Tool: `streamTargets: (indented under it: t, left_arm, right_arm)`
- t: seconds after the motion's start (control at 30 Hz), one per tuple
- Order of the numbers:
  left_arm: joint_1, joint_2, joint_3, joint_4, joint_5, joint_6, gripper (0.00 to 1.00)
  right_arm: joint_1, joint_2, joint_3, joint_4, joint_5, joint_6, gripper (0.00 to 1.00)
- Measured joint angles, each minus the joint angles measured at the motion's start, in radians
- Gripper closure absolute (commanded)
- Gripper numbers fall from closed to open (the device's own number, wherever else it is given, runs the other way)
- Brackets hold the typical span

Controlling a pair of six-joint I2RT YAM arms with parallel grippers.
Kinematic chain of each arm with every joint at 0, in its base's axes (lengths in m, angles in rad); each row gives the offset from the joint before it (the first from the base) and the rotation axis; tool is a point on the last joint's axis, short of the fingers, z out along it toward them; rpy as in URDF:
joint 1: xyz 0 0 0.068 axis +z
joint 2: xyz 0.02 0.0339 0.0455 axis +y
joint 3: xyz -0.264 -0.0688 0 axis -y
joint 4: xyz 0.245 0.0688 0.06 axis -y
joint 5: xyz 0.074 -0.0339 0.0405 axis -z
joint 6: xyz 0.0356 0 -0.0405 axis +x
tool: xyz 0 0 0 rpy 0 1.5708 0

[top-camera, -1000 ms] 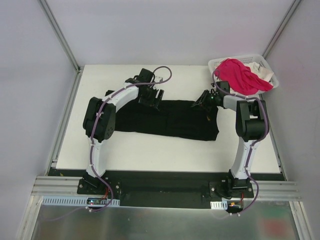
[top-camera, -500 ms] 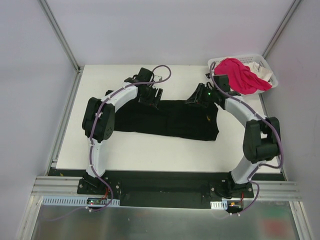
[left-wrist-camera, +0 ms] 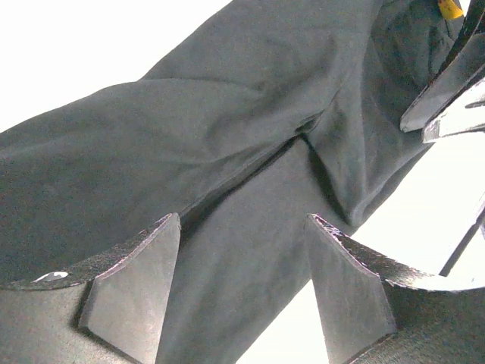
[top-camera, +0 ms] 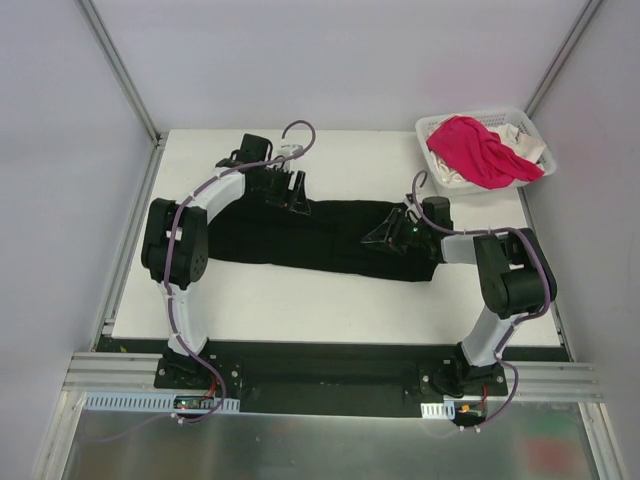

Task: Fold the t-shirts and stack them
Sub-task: Fold the other side of the tshirt into a rectangle

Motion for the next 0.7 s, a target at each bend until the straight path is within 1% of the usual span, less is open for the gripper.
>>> streamTargets:
  t: [0.13,0.23,0.4,0.43,0.47,0.53,0.6,0.7]
  left_arm:
    - [0.013,0.0,-0.01,-0.007,0.026,0.024,0.34]
    - [0.011,0.0,-0.009,-0.014,0.025,0.038,0.34]
    - [0.011,0.0,-0.009,-0.034,0.018,0.045,0.34]
    - [0.011,0.0,-0.009,-0.037,0.016,0.047,0.34]
    - [0.011,0.0,-0.009,-0.042,0.008,0.05,0.34]
    - [0.011,0.0,-0.01,-0.046,-0.018,0.061,0.31]
    - [0.011,-0.004,-0.018,-0.04,-0.055,0.063,0.31]
    - [0.011,-0.033,-0.042,-0.026,-0.109,0.045,0.29]
  right_arm:
    - [-0.007,0.003,-0.031,0.148,-0.023,0.083,0.6]
    - [-0.01,0.002,-0.047,0.229,-0.029,0.134,0.59]
    - [-0.01,0.002,-0.093,0.304,-0.025,0.2,0.58]
    - [-0.009,0.002,-0.1,0.315,-0.024,0.208,0.57]
    - [-0.007,0.001,-0.103,0.325,-0.02,0.212,0.54]
    - [-0.001,-0.005,-0.099,0.314,-0.005,0.195,0.52]
    - [0.007,-0.016,-0.072,0.267,-0.005,0.161,0.5]
    - [0.018,-0.019,0.051,0.178,-0.038,0.112,0.44]
